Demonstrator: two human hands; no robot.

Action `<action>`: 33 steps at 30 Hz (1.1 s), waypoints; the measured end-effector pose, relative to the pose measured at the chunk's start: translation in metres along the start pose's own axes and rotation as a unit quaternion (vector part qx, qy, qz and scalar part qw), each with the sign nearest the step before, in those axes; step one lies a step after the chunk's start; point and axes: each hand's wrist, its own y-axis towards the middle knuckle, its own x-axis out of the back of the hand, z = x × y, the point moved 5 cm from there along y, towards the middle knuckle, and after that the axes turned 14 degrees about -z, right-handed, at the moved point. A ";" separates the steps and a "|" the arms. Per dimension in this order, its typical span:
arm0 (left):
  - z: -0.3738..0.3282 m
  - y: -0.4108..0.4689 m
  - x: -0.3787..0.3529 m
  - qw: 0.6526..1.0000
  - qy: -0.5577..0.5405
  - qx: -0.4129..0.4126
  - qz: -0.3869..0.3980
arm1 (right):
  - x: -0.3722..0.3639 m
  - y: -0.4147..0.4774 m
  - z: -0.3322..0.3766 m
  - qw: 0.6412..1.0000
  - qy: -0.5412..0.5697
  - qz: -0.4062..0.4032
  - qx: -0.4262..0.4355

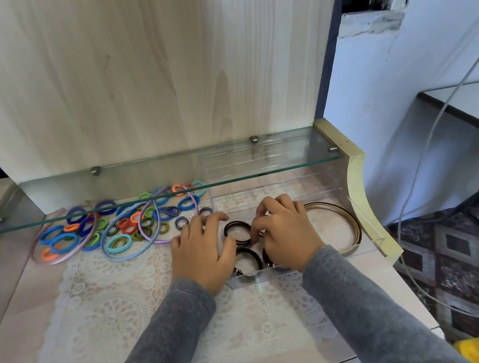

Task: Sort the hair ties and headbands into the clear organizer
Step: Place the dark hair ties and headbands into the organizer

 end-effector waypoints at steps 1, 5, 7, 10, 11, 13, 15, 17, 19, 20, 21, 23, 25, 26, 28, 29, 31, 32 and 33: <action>0.001 -0.004 0.001 0.999 -0.033 0.014 -0.010 | 0.001 -0.002 -0.003 1.000 0.015 -0.016 -0.009; 0.004 -0.020 0.000 0.993 -0.106 0.044 -0.035 | 0.007 -0.014 -0.020 0.991 0.068 -0.099 -0.056; 0.004 -0.027 -0.001 0.992 -0.111 0.050 -0.037 | 0.013 -0.020 -0.028 0.986 0.075 -0.136 -0.065; 0.003 -0.035 -0.003 0.994 -0.098 0.052 -0.016 | 0.020 -0.030 -0.040 0.975 0.080 -0.184 -0.095; 0.003 -0.038 -0.003 0.995 -0.087 0.047 -0.009 | 0.022 -0.034 -0.044 0.972 0.069 -0.198 -0.105; 0.002 -0.041 -0.004 0.997 -0.061 0.037 0.007 | 0.025 -0.042 -0.054 0.967 0.034 -0.220 -0.123; 0.002 -0.045 -0.003 0.999 -0.030 0.030 0.030 | 0.029 -0.052 -0.063 0.962 -0.005 -0.224 -0.155; 0.002 -0.049 -0.003 0.998 -0.004 0.028 0.051 | 0.034 -0.059 -0.074 0.954 -0.022 -0.230 -0.191; 0.002 -0.052 -0.002 0.998 0.016 0.022 0.063 | 0.040 -0.065 -0.083 0.947 -0.029 -0.240 -0.212; 0.002 -0.053 -0.001 0.997 0.022 0.020 0.066 | 0.042 -0.067 -0.087 0.945 -0.032 -0.242 -0.219; 0.002 -0.055 0.000 0.997 0.026 0.020 0.069 | 0.044 -0.070 -0.090 0.943 -0.034 -0.244 -0.223; 0.003 -0.058 0.001 0.997 0.032 0.015 0.075 | 0.045 -0.073 -0.095 0.940 -0.040 -0.245 -0.233; 0.002 -0.061 0.004 0.996 0.043 0.003 0.083 | 0.044 -0.075 -0.097 0.939 -0.040 -0.237 -0.247; 0.001 -0.062 0.004 0.995 0.046 -0.002 0.087 | 0.043 -0.076 -0.099 0.937 -0.036 -0.231 -0.258; 0.000 -0.063 0.005 0.994 0.053 -0.011 0.092 | 0.041 -0.078 -0.099 0.934 -0.025 -0.220 -0.279; 0.000 -0.064 0.005 0.994 0.057 -0.014 0.095 | 0.040 -0.078 -0.099 0.934 -0.024 -0.218 -0.283; 0.000 -0.065 0.004 0.993 0.058 -0.017 0.101 | 0.040 -0.077 -0.098 0.937 -0.038 -0.215 -0.273; 0.000 -0.066 0.003 0.993 0.054 -0.016 0.102 | 0.041 -0.075 -0.096 0.940 -0.048 -0.217 -0.260; 0.000 -0.066 0.003 0.993 0.049 -0.016 0.102 | 0.042 -0.072 -0.093 0.942 -0.054 -0.221 -0.246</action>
